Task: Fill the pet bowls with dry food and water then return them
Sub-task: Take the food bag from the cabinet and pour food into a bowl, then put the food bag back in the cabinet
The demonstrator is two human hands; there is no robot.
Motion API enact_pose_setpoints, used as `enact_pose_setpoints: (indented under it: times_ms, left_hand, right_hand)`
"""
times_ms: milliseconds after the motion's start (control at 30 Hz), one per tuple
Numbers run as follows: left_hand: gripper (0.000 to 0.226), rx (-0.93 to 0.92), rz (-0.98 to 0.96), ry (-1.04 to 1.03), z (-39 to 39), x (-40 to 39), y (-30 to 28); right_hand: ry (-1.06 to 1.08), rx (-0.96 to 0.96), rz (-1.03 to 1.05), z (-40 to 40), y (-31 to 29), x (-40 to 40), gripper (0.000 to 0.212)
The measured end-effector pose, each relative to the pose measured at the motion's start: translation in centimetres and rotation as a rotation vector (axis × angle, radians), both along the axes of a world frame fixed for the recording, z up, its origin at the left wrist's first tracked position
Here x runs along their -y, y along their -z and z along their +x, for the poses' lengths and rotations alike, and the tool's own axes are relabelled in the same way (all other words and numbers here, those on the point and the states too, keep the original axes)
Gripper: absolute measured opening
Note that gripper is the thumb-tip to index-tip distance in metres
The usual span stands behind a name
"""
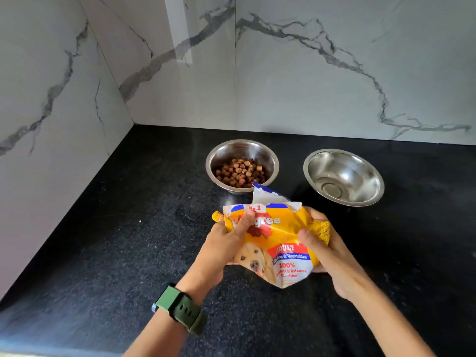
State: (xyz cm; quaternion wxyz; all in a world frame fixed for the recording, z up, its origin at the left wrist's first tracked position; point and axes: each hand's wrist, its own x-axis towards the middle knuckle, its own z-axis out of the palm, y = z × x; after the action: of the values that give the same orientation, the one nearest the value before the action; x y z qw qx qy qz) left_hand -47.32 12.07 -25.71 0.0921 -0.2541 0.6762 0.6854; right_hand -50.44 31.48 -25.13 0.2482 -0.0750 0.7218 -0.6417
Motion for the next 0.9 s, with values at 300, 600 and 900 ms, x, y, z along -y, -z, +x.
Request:
enact_pose_setpoints:
  times_ms: [300, 600, 900]
  left_hand:
    - [0.024, -0.129, -0.071, -0.148, 0.3, -0.5, -1.6]
    - [0.023, -0.371, -0.145, -0.189, 1.8, 3.1, -12.3]
    - [0.029, -0.689, -0.280, -0.180, 4.6, 8.2, -30.9]
  right_hand:
    - [0.282, -0.189, 0.001, -1.1, -1.8, 1.6, 0.007]
    - [0.114, -0.367, -0.129, -2.0, -11.7, 4.3, 0.045]
    - [-0.157, -0.863, -0.291, -3.8, -30.8, 8.9, 0.052]
